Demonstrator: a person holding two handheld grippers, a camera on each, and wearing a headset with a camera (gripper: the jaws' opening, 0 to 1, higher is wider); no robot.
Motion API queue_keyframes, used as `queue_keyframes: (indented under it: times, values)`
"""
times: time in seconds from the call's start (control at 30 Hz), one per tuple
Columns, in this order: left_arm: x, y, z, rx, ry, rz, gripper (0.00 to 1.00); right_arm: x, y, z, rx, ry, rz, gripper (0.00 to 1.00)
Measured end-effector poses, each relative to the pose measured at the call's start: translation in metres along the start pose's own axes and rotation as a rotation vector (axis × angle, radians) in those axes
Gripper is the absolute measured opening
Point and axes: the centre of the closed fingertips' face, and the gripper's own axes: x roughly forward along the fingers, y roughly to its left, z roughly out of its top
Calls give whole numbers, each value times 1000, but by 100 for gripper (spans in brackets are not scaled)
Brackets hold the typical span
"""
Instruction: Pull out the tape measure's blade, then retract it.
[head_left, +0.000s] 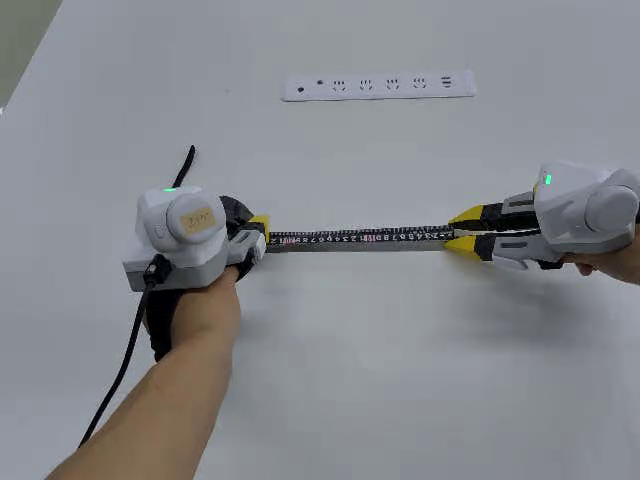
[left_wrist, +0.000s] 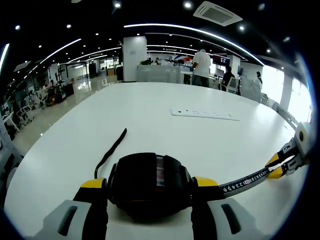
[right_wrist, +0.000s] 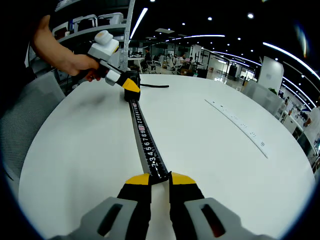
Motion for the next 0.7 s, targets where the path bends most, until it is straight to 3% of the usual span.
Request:
queue_keyframes:
  times: [0.7]
  values:
    - [1,2,-3,10,39,-13,61,0,4,3,-13,-1,6,11]
